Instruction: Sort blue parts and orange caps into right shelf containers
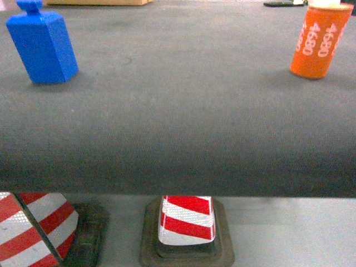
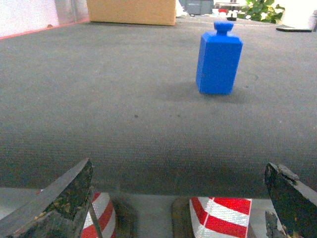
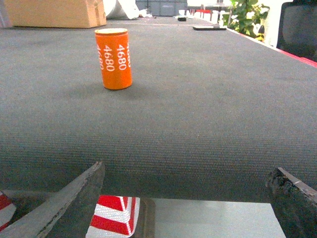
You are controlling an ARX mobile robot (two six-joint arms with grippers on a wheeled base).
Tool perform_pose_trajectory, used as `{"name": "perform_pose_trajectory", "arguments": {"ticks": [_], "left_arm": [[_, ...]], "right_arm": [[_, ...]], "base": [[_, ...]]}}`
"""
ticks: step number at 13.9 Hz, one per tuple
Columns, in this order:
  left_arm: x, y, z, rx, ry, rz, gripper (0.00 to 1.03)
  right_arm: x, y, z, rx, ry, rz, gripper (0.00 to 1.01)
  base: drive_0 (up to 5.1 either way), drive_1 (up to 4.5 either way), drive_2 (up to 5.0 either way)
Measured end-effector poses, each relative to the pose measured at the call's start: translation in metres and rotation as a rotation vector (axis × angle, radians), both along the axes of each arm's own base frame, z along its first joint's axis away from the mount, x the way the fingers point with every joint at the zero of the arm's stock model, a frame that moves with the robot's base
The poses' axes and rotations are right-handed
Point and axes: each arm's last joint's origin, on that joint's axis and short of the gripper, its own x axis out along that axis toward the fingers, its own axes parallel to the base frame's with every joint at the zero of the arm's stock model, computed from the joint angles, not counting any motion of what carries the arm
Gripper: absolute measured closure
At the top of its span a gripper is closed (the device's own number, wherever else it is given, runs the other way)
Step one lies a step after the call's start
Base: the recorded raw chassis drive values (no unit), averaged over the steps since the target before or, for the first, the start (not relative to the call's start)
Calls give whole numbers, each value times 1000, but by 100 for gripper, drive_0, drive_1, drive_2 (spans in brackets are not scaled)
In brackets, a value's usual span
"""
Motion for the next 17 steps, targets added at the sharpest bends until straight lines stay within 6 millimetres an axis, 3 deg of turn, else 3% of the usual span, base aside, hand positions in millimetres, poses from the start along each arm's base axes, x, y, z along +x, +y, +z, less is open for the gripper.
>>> {"name": "perform_pose_trajectory", "arguments": {"ticks": [17], "left_arm": [[0,0,0,0,-1,-1,5]], "right_arm": [[0,0,0,-1,0,0,3]], "base": [[0,0,0]]}}
